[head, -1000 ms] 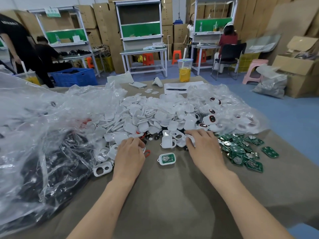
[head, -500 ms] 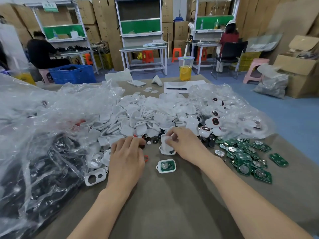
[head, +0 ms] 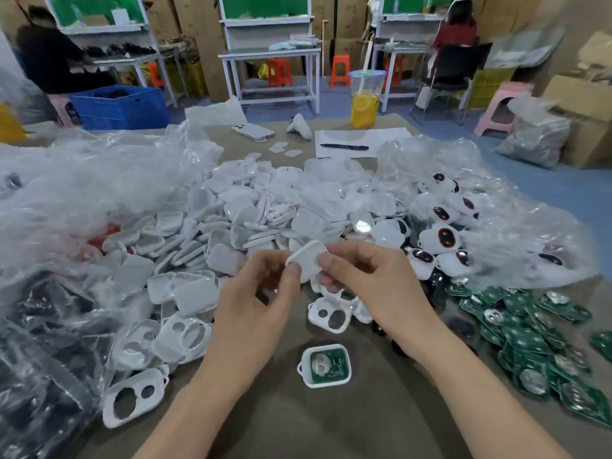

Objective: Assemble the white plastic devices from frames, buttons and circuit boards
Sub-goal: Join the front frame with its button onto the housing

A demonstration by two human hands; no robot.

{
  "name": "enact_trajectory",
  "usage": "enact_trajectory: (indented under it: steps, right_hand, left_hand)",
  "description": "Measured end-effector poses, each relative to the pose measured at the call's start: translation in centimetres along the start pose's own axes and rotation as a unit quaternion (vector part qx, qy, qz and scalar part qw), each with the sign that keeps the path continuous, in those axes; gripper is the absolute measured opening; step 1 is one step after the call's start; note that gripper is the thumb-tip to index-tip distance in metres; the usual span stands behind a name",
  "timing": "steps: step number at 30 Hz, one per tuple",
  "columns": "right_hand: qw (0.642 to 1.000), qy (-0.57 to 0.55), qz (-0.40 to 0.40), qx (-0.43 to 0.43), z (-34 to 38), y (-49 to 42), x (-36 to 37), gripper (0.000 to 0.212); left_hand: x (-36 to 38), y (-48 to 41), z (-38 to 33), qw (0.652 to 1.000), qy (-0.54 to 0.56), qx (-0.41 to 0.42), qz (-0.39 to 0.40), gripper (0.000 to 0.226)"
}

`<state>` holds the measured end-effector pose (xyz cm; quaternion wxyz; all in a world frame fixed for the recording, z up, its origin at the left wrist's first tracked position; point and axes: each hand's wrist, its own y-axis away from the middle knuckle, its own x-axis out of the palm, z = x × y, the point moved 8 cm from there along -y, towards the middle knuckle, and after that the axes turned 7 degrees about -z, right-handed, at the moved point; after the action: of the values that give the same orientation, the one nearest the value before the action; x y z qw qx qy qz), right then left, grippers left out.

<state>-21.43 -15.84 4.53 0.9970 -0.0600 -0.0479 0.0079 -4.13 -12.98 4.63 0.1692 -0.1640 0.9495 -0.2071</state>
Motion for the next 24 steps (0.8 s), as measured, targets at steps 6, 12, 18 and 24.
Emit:
enact_trajectory:
  steps: [6, 12, 18, 24]
  right_hand:
    - [0.999, -0.038, 0.016, 0.017, -0.4, 0.0, 0.4, 0.024]
    - [0.999, -0.035, 0.008, 0.019, -0.6, -0.1, 0.1, 0.015]
    - [1.000, -0.020, 0.013, -0.008, 0.1, 0.2, 0.3, 0.012]
    - [0.999, -0.020, 0.028, -0.004, 0.2, 0.4, 0.5, 0.012]
  left_hand:
    - [-0.2, -0.1, 0.1, 0.999, 0.026, -0.034, -0.010, 0.009]
    - [0.2, 0.4, -0.3, 0.992, 0.105, -0.069, 0.033, 0.015]
    - [-0.2, 0.4, -0.5, 0.987, 0.131, -0.082, 0.047, 0.019]
    - [-0.2, 0.2, -0.8, 0.987, 0.134, -0.080, 0.047, 0.017]
